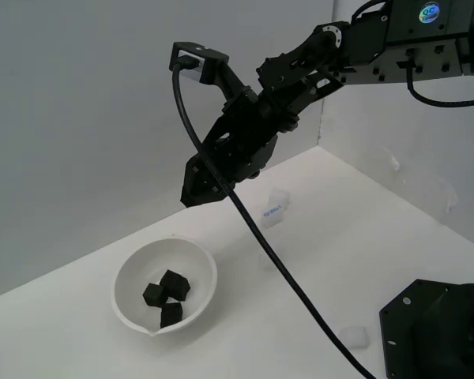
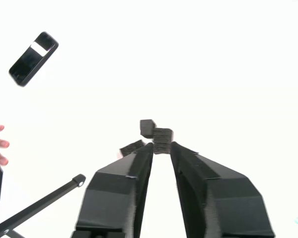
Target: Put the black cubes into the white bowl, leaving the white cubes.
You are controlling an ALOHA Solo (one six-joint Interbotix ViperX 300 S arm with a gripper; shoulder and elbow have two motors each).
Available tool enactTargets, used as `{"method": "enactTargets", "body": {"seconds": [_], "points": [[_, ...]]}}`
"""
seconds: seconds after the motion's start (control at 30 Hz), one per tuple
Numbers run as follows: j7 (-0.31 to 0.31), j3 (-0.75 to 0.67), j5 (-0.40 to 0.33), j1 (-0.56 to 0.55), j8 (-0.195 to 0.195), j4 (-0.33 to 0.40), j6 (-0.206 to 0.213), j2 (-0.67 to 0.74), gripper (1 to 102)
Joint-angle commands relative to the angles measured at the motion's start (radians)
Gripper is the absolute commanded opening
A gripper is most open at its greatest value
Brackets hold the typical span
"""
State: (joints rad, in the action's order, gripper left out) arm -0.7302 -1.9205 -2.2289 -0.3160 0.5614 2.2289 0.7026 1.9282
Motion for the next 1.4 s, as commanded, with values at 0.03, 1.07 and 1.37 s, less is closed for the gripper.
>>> {"method": "enactTargets", "body": {"seconds": [0.03,1.07,1.37], "points": [[0.0,-0.074,-0.023,0.049,0.008,0.028,0.015,0.066,7],[0.195,-0.512,-0.311,0.233,0.202,0.311,0.011,0.506,3],[0.27,-0.62,-0.373,0.232,0.186,0.374,0.035,0.615,3]]}}
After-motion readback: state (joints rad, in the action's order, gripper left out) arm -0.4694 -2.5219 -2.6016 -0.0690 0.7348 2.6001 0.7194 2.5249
